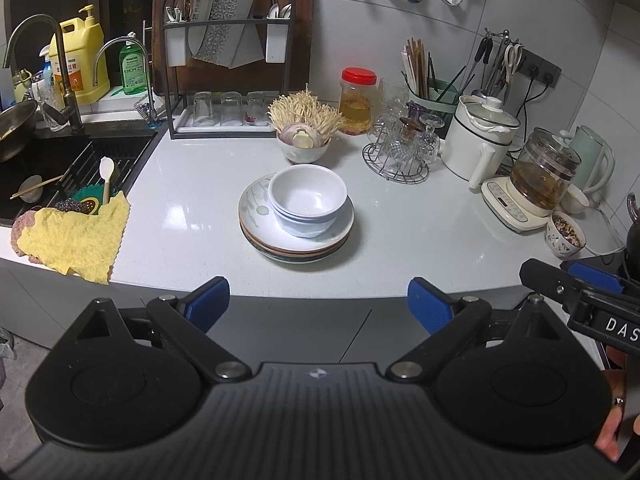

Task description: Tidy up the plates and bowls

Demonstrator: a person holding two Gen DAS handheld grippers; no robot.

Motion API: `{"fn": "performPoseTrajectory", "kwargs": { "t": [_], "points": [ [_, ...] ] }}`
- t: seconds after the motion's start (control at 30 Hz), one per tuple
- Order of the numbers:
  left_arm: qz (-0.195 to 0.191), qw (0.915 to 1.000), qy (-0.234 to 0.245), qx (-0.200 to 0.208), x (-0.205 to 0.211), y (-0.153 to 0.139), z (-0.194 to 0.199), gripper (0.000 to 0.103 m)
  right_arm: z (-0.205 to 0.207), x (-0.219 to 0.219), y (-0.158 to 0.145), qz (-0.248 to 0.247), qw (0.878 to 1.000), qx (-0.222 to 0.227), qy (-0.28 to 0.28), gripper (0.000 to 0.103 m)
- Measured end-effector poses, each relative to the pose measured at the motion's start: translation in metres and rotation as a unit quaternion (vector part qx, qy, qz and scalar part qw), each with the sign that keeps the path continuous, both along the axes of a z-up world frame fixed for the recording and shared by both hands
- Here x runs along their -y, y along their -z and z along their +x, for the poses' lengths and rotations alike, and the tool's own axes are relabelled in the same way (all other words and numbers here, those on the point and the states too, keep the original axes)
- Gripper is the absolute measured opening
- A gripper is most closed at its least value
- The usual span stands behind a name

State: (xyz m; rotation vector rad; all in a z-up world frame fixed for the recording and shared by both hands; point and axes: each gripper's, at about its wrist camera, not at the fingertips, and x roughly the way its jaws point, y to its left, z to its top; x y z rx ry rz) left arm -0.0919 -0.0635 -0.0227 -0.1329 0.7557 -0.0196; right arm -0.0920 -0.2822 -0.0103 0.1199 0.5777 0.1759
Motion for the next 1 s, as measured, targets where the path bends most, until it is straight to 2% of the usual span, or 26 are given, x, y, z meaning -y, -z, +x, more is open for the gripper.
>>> {"fn": "performPoseTrajectory", "kwargs": {
  "t": [1.0],
  "points": [
    [-0.004,1.0,0.001,0.0,-0.0007,0.0024,0.0007,0.098,-0.0022,-0.0058,0.0011,-0.003,1.0,-0.003,-0.005,0.086]
  ]
}}
